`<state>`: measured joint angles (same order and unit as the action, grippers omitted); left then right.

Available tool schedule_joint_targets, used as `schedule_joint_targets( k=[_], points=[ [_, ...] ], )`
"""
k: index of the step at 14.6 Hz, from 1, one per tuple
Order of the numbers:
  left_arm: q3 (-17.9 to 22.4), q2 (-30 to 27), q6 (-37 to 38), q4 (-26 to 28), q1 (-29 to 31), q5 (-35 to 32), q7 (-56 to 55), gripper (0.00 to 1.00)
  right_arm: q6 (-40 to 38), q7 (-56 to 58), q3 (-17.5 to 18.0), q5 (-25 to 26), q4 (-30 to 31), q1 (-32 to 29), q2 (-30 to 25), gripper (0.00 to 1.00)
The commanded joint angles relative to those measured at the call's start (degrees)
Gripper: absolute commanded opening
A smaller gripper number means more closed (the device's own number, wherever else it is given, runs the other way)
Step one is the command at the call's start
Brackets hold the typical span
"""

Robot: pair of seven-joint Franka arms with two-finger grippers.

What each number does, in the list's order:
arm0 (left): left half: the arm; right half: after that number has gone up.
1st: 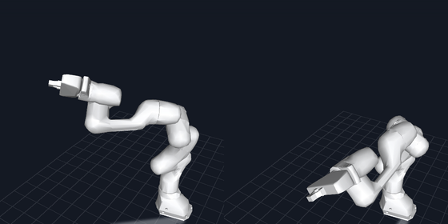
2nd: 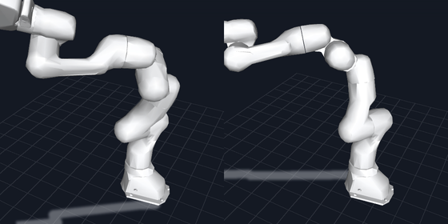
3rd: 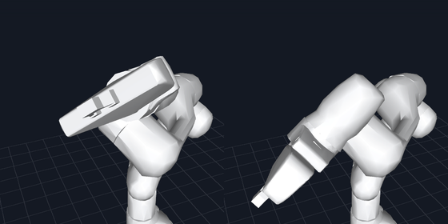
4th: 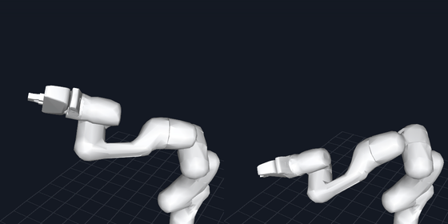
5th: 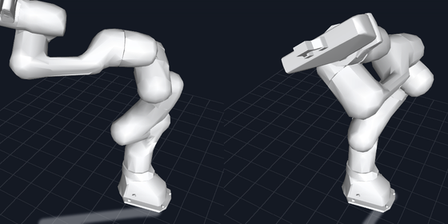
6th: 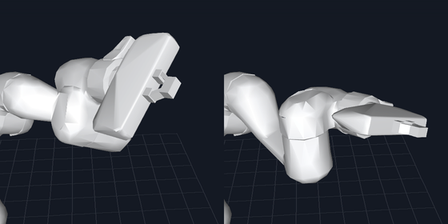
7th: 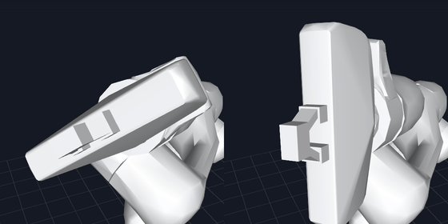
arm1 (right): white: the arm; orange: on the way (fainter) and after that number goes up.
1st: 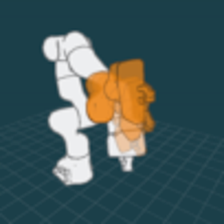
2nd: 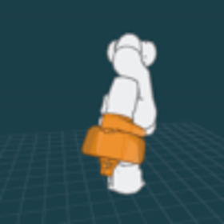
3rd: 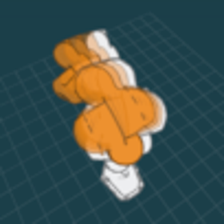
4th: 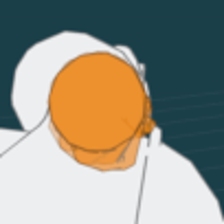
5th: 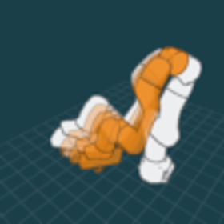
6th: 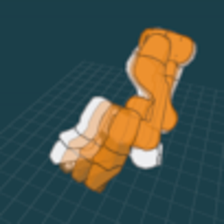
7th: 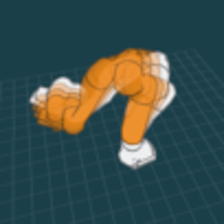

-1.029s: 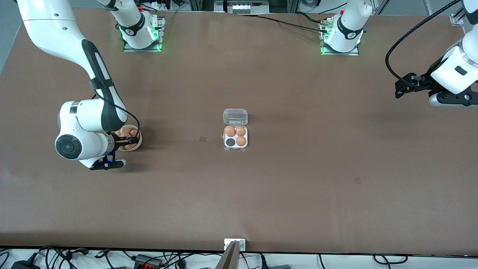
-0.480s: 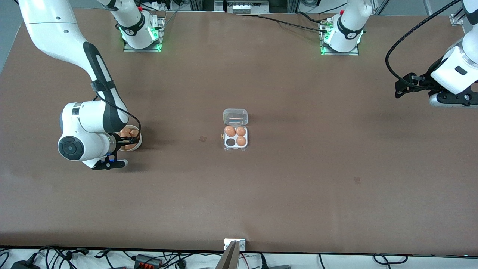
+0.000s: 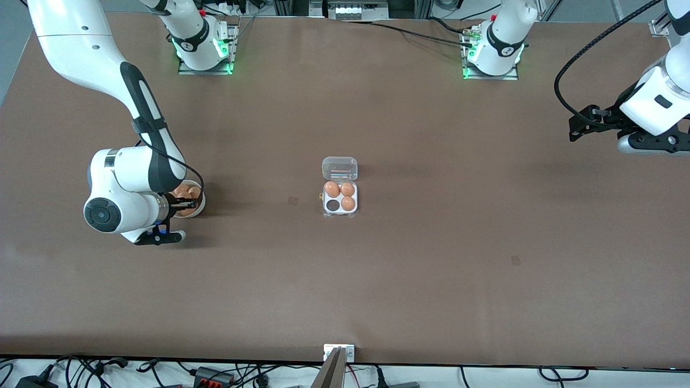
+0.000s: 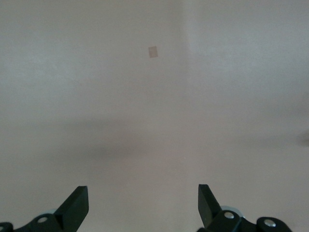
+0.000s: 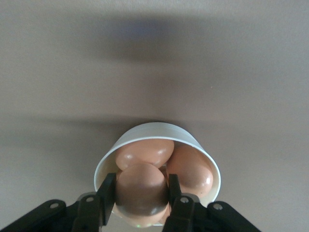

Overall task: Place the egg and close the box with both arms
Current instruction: 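Lower the right gripper and grasp one brown egg from the bowl, then carry the egg with the right gripper to the plastic carton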

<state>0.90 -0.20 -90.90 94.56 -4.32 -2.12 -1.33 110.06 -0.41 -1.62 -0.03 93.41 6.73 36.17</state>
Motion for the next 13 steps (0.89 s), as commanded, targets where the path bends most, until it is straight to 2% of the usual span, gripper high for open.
schedule_joint_targets(
  k=[1,4,8,9,13],
  points=[
    [-0.5,-0.4,0.9,-0.3,0.3,0.8,0.7,1.0,-1.9,0.7,-0.1,-1.0,-2.4,0.5,-2.0,0.07],
    [-0.5,-0.4,0.9,-0.3,0.3,0.8,0.7,1.0,-1.6,3.5,3.2,-1.0,-5.2,0.7,-3.7,0.07],
    [-0.5,-0.4,0.9,-0.3,0.5,0.8,0.8,1.0,11.4,5.9,12.1,-1.9,-6.2,0.6,-2.9,0.05],
    [-0.5,-0.4,0.9,-0.3,0.6,0.8,0.8,1.0,14.4,7.9,14.7,-2.2,-6.3,0.6,-2.5,0.01],
    [-0.5,-0.4,0.9,-0.3,0.6,0.8,0.8,1.0,28.4,9.0,22.3,-2.7,-6.1,1.4,-0.8,0.0]
  ],
)
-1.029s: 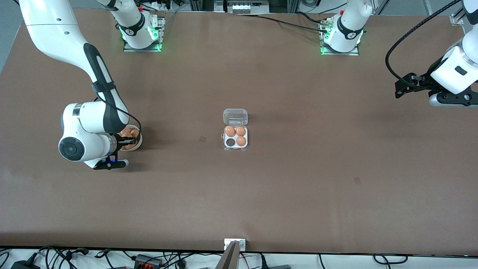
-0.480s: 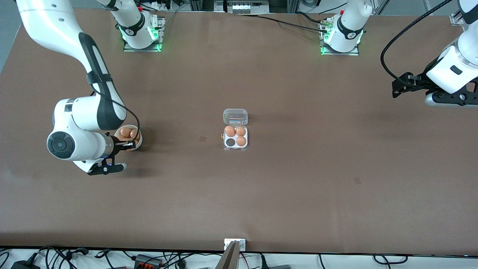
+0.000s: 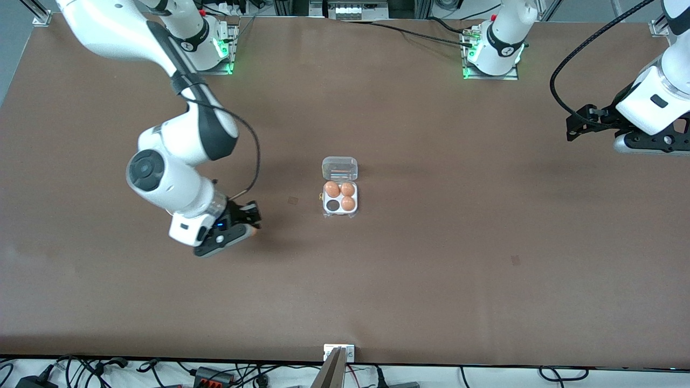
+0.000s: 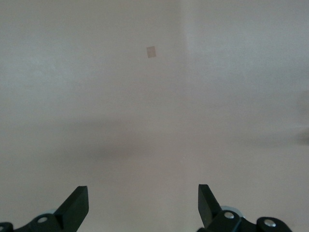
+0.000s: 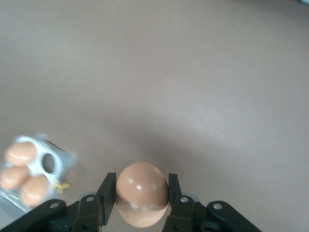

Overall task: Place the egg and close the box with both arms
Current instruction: 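Carry the egg with the right gripper to the plastic carton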

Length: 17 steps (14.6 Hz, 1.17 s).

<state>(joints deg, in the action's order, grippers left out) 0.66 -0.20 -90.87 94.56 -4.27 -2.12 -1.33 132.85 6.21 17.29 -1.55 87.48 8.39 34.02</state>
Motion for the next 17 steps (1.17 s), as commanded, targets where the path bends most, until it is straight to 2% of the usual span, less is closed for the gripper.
schedule_joint_targets(
  k=[1,5,7,11,15,17],
  points=[
    [-0.2,-0.4,0.9,-0.3,0.6,0.8,0.8,1.0,9.1,2.5,4.4,-1.2,0.0,0.7,2.0,0.0],
    [-0.2,-0.4,1.0,-0.3,0.6,0.8,0.8,1.0,15.1,5.7,4.4,-0.6,0.0,6.0,5.9,0.0],
    [-0.2,-0.4,1.0,-0.3,0.6,0.8,0.8,1.0,19.6,7.8,4.4,-0.6,0.0,6.5,9.0,0.0],
    [-0.2,-0.4,1.0,-0.3,0.6,0.8,0.8,1.0,22.6,7.6,4.4,-1.2,0.3,9.4,12.2,0.0],
    [-0.2,-0.4,1.0,-0.3,0.3,0.8,0.7,1.0,27.6,2.6,4.4,-1.3,4.1,10.1,12.8,0.0],
    [-0.2,-0.4,1.0,-0.3,0.4,0.8,0.7,1.0,27.4,2.9,4.4,-1.3,5.1,10.0,10.7,0.0]
  ],
)
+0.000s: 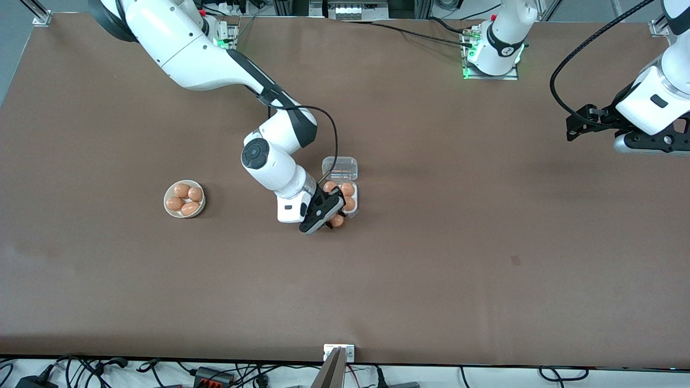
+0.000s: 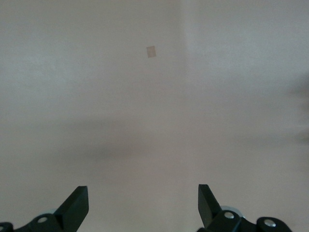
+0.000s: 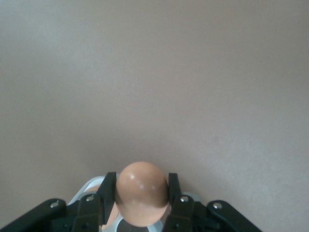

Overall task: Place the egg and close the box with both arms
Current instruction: 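Carry the egg with the right gripper to the plastic carton, then lower the egg into the empty carton slot and open the right gripper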

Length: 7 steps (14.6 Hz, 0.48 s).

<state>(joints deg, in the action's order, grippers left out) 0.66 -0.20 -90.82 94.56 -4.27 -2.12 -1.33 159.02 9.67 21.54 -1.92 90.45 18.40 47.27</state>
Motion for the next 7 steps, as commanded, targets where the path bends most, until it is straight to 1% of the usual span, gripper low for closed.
schedule_joint_targets(
  k=[1,3,6,7],
  points=[
    [-0.2,-0.4,1.0,-0.3,0.4,0.8,0.7,1.0,1.2,-0.7,0.3,-0.9,3.1,-0.2,-3.1,0.0],
    [-0.2,-0.4,1.0,-0.3,0.4,0.8,0.7,1.0,2.8,-0.8,0.2,-0.9,5.9,-0.3,-4.0,0.0],
    [-0.2,-0.4,0.9,-0.3,0.4,0.8,0.7,1.0,9.8,-0.7,0.3,-0.9,11.2,-0.6,-4.6,0.0],
    [-0.2,-0.4,1.0,-0.3,0.4,0.8,0.7,1.0,10.3,-0.5,0.3,-0.9,12.0,-1.2,-4.9,0.0]
  ],
)
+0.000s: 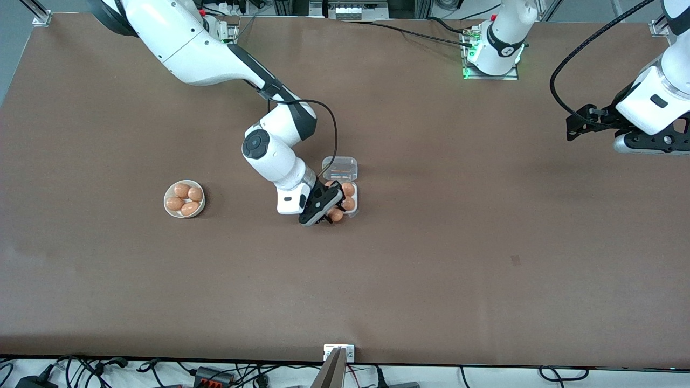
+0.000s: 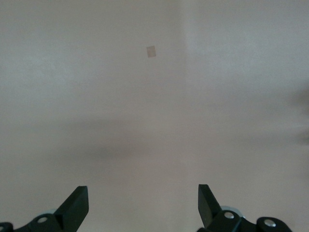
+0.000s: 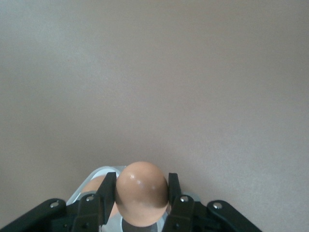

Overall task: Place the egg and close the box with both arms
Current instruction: 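Lower the egg into the empty carton slot and open the right gripper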

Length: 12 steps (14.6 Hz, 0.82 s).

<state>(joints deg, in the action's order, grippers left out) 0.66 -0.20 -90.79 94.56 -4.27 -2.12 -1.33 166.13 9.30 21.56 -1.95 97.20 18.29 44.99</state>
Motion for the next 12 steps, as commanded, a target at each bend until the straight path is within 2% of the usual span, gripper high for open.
schedule_joint_targets(
  k=[1,12],
  points=[
    [-0.2,-0.4,0.9,-0.3,0.4,0.8,0.7,1.0,2.9,0.1,0.2,-0.9,5.4,-1.2,-3.4,0.0],
    [-0.2,-0.4,1.0,-0.3,0.4,0.8,0.7,1.0,2.7,-1.7,0.8,-0.9,6.3,-0.8,-4.2,0.0]
  ],
)
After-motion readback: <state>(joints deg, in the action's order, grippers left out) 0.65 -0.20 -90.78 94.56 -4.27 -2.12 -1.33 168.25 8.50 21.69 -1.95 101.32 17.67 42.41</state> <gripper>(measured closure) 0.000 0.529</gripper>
